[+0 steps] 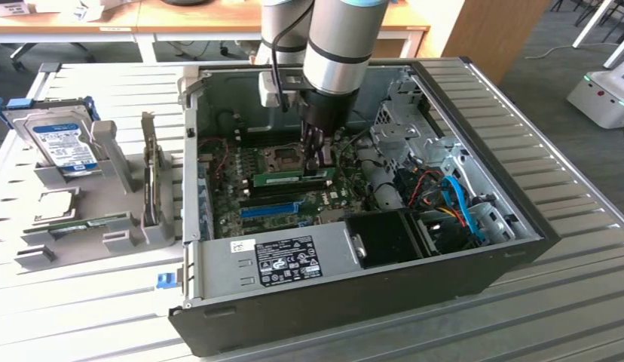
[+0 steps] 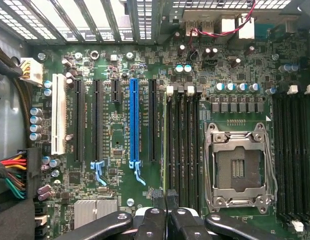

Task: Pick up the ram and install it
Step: 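Insert the ram into the slot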

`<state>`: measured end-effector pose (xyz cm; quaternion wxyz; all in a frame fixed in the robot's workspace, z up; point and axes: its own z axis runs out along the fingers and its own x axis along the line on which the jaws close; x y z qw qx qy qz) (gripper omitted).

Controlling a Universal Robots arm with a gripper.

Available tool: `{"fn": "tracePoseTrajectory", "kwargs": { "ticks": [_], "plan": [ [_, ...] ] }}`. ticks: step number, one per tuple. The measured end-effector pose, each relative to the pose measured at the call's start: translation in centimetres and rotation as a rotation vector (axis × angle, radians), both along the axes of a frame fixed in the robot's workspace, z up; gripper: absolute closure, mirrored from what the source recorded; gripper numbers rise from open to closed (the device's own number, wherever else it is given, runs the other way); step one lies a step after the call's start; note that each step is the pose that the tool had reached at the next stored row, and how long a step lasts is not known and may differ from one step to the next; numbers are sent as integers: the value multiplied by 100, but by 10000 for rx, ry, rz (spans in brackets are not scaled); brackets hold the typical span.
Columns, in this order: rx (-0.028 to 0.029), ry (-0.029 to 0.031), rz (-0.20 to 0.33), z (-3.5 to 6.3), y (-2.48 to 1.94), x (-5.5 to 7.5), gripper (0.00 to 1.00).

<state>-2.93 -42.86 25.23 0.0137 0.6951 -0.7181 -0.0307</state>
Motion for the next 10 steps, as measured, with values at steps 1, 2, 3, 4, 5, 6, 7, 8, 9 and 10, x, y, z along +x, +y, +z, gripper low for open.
{"fn": "tracePoseTrajectory", "kwargs": {
  "ticks": [1, 2, 3, 4, 5, 6, 7, 8, 9, 10],
  "plan": [
    [1, 0, 0, 0, 0, 0, 88],
    [1, 0, -1, 0, 0, -1, 88],
    [3, -3, 0, -1, 0, -2, 88],
    [4, -8, 2, -1, 1, -3, 88],
    [5, -13, 5, -1, 1, -5, 88],
    [6, -18, 9, -1, 0, -6, 88],
    [5, -23, 13, -1, 0, -8, 88],
    [5, -29, 15, -1, 0, -11, 88],
    [5, -35, 21, -1, 0, -12, 88],
    [6, -44, 27, -1, 0, -15, 88]
  ]
}}
